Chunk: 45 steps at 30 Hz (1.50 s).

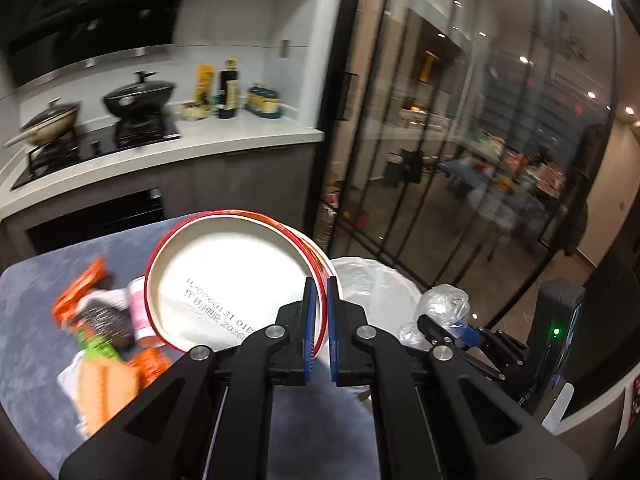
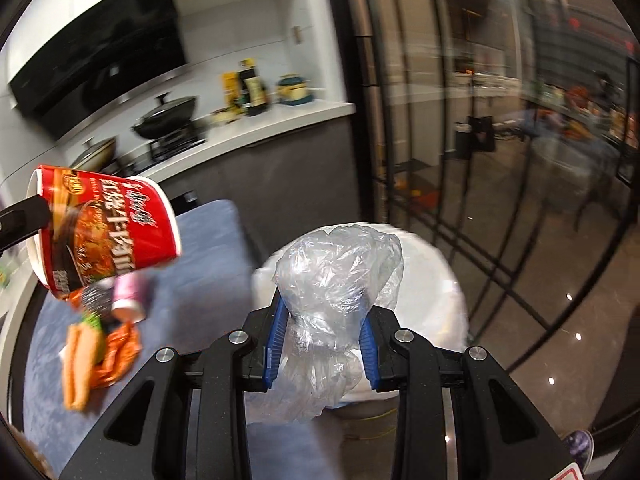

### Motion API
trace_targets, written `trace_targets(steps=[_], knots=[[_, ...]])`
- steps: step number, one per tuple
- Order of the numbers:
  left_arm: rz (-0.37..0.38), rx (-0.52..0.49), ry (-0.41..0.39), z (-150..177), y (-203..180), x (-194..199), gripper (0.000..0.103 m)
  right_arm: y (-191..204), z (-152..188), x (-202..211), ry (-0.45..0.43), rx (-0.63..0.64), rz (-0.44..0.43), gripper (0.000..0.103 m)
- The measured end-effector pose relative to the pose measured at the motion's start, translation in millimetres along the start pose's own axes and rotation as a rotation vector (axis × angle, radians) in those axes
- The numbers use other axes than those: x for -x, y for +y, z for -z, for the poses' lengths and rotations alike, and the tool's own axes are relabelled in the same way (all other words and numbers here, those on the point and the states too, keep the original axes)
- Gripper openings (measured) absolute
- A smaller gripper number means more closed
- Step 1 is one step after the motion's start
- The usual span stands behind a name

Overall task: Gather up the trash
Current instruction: 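Carry the bowl and bag to the bin and open both tools, then move both open tools back over the trash pile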

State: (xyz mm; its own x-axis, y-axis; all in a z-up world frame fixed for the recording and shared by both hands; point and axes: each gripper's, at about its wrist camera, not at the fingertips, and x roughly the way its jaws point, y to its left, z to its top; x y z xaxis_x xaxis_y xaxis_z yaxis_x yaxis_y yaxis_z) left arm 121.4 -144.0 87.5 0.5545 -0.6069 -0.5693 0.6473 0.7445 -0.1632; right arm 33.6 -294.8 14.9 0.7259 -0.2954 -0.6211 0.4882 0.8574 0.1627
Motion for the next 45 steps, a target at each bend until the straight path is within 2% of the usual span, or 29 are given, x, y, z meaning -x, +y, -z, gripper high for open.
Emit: trace_targets(steps=[4,8,16,22,24,25,26,27,28,34,45], knots=[[0.079,-0.053,0.045,2,-30,-45,0.005,-28,-5,-15,0.007,-0.030,0.049,0.030],[0.123,-0.085,0.092,11,-50,-82,0.005,-48,-5,-25,0.018,-0.054,0.067,0.031],[0.135,-0.078,0.167,23,-55,-131,0.006,-63,-7,-48,0.041,-0.075,0.086,0.031],[0.090,-0.073,0.170,27,-45,-142,0.006,-57,-12,-63,0.055,-0.059,0.073,0.034],[0.065,-0.081,0.165,28,-42,-141,0.013,-53,-12,-66,0.055,-0.059,0.070,0.037],[0.058,-0.080,0.165,27,-39,-143,0.025,-51,-13,-69,0.058,-0.059,0.062,0.040],[0.049,-0.070,0.163,26,-36,-141,0.040,-50,-13,-71,0.058,-0.060,0.060,0.048],[0.046,-0.059,0.157,26,-33,-140,0.047,-49,-13,-72,0.057,-0.062,0.058,0.057],[0.040,-0.044,0.149,25,-29,-138,0.056,-48,-14,-72,0.050,-0.066,0.053,0.060],[0.009,-0.016,0.135,25,-13,-126,0.058,-41,-17,-66,0.031,-0.069,0.041,0.063],[-0.090,0.034,0.097,34,25,-86,0.070,-25,-18,-40,0.000,-0.057,0.018,0.066]])
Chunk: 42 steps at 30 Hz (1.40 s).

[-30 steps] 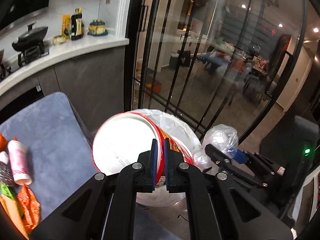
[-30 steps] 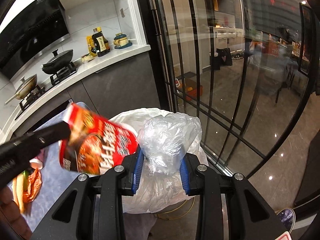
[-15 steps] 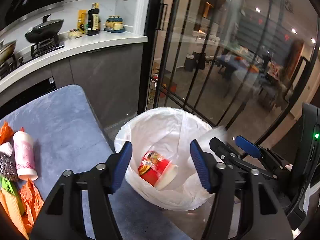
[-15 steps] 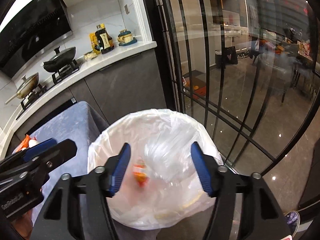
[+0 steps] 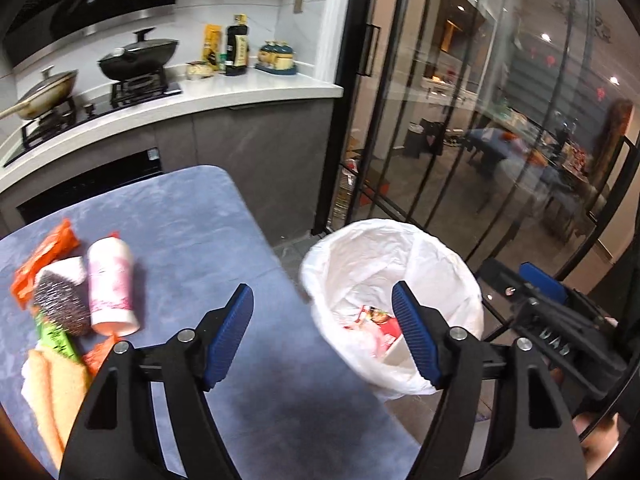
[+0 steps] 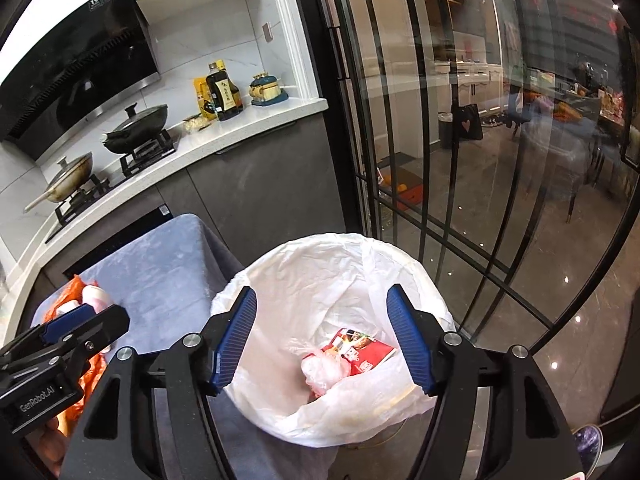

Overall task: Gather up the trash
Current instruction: 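Move both open tools back over the trash pile, then grasp an orange foam net with the left tool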

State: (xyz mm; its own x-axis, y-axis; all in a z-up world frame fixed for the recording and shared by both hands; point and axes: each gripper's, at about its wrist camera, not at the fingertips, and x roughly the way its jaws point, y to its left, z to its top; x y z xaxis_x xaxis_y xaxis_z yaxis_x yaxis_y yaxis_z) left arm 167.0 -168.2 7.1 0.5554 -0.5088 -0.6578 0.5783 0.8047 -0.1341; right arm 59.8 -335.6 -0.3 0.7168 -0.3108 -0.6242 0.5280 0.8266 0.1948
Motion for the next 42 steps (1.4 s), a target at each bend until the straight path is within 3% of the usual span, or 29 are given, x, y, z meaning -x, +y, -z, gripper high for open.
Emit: trace_targets(steps=[10,19,23,28,38,42], knots=[[-0.106,0.097,-0.032,21,58,48,0.071,46,10,26,-0.017,0.066,-0.048,0.069],[-0.222,0.190,-0.030,53,123,91,0.071,115,35,45,0.002,0.165,-0.137,0.069],[-0.268,0.238,-0.039,71,153,112,0.082,144,48,50,0.021,0.193,-0.180,0.070],[-0.303,0.282,-0.012,96,183,120,0.082,173,66,52,0.051,0.232,-0.209,0.070],[-0.295,0.346,0.051,129,210,109,0.081,210,101,39,0.134,0.278,-0.233,0.070],[-0.273,0.354,0.080,134,212,96,0.070,214,107,37,0.152,0.279,-0.237,0.070]])
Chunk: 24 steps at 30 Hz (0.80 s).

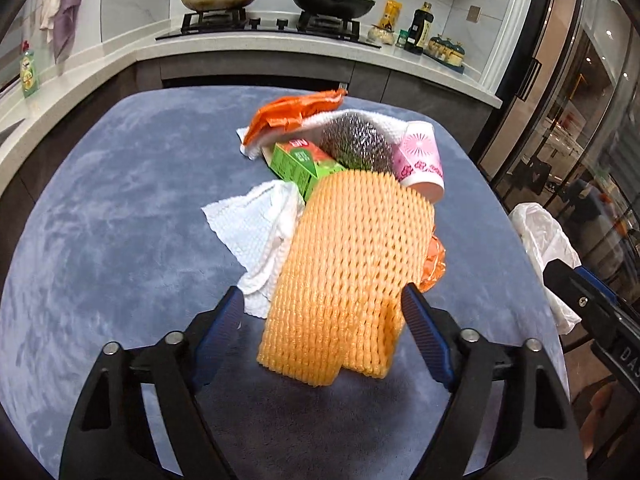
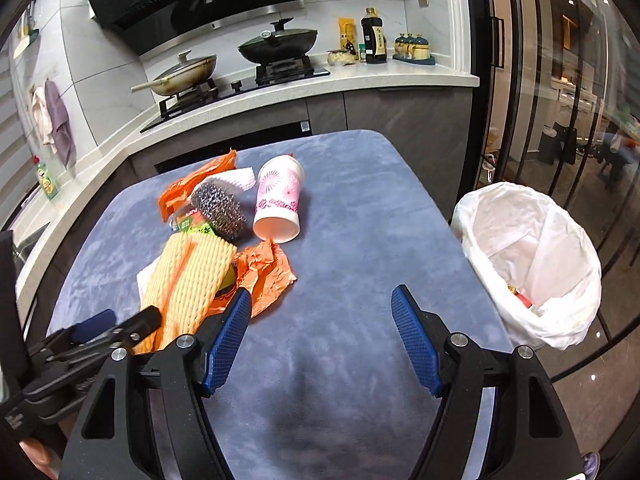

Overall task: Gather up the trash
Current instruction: 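Grasp an orange foam net with the left tool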

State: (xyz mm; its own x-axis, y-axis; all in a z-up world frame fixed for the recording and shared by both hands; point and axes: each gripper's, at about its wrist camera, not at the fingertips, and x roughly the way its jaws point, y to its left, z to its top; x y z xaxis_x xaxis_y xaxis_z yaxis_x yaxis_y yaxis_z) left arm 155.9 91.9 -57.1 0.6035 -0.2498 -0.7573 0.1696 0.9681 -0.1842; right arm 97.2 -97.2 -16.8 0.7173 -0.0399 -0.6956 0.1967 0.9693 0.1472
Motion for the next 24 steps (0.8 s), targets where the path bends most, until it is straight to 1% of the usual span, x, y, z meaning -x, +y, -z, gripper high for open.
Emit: trace_targets(steps=[3,5,6,7,9,10,16,20,24], knots=[[0.021,0.013,0.026,1,1,-10,0.060,2,1,-4,0.013,0.000,-0.002,0.070],[0.035,0.011,0.044,2,0,-14,0.044,3,2,-7,0.021,0.006,0.001,0.070],[0.043,0.013,0.047,2,1,-14,0.041,4,2,-7,0.023,0.007,0.001,0.070],[0.056,0.013,0.047,2,1,-13,0.034,4,2,-8,0.026,0.008,0.000,0.070],[0.070,0.009,0.039,1,3,-7,0.022,6,3,-10,0.032,0.007,-0.005,0.070],[0.073,0.004,0.036,1,3,-5,0.013,7,4,-11,0.037,0.004,-0.010,0.070],[0.085,0.029,0.002,-5,19,18,0.012,18,7,-16,0.058,0.009,-0.046,0.070],[0.046,0.044,-0.025,-8,33,31,0.012,30,9,-19,0.067,0.025,-0.076,0.070],[0.008,0.086,-0.043,-12,51,39,0.012,46,12,-27,0.087,0.034,-0.114,0.070]])
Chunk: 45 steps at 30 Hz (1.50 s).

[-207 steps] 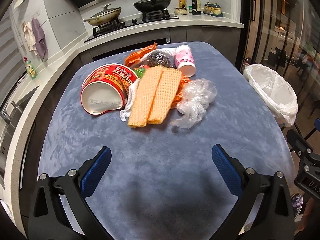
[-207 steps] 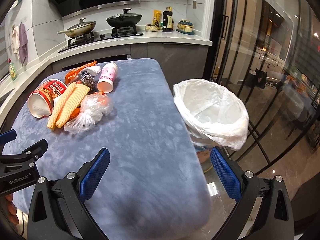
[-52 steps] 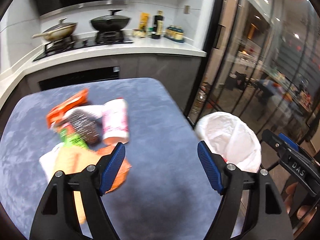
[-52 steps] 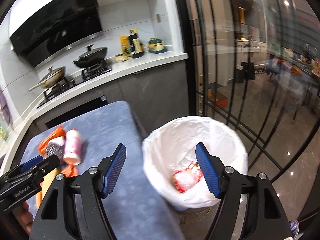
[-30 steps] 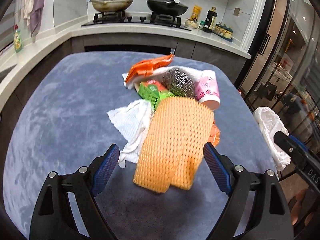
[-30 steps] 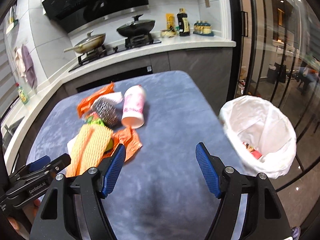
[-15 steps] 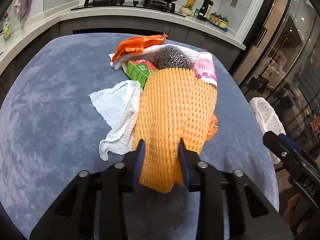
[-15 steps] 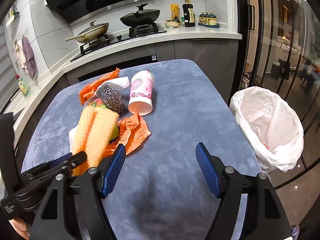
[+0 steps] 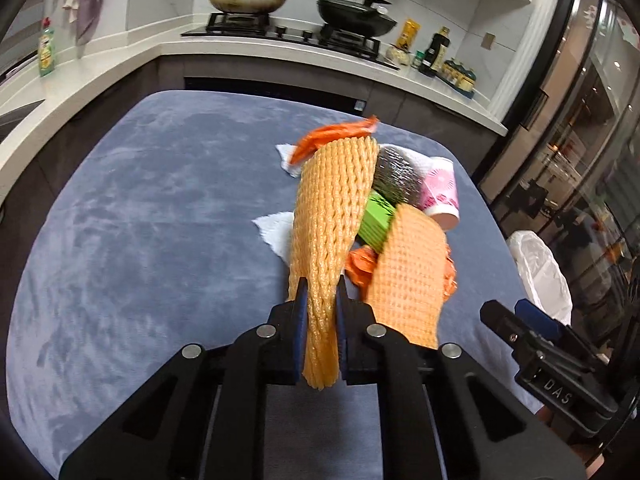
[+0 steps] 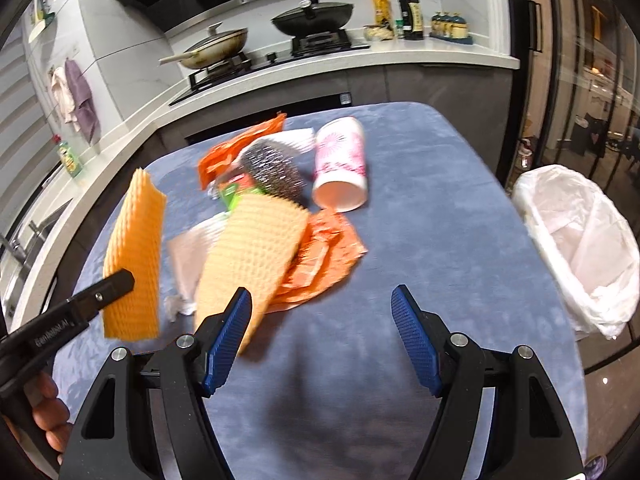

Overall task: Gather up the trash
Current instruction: 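Grasp an orange foam net with the left tool, then grasp the white cloth with the right tool while the left tool holds the net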

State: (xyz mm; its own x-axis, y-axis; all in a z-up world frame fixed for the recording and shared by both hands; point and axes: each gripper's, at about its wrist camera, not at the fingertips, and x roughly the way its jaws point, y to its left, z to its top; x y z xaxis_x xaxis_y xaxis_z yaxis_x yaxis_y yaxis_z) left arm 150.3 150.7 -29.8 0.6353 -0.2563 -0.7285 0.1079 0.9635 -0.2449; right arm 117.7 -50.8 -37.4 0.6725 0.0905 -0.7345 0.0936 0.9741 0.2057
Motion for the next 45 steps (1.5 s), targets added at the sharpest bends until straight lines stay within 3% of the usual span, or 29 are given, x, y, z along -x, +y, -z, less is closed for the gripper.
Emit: trace_targets(steps=[11,19,25,28,31,32,36,45], knots=[[-0.081,0.069,-0.033,-7,38,14,0.012,48,-7,-17,0.010,0.068,-0.073,0.070],[-0.107,0.109,-0.055,-12,59,24,0.012,93,-20,-48,0.024,0.136,-0.131,0.056],[-0.118,0.127,-0.044,-12,73,19,0.012,109,-23,-79,0.053,0.152,-0.114,0.051],[-0.118,0.130,-0.033,-11,74,14,0.012,113,-22,-90,0.066,0.166,-0.098,0.040],[-0.116,0.128,-0.030,-10,73,13,0.012,115,-21,-95,0.069,0.186,-0.080,0.019],[-0.117,0.126,-0.031,-9,72,13,0.012,115,-22,-95,0.072,0.188,-0.079,0.010],[-0.119,0.115,-0.036,-10,67,15,0.012,107,-26,-83,0.058,0.156,-0.114,0.008],[-0.098,0.058,-0.060,-11,40,30,0.012,82,-46,-18,-0.072,0.091,-0.177,0.007]])
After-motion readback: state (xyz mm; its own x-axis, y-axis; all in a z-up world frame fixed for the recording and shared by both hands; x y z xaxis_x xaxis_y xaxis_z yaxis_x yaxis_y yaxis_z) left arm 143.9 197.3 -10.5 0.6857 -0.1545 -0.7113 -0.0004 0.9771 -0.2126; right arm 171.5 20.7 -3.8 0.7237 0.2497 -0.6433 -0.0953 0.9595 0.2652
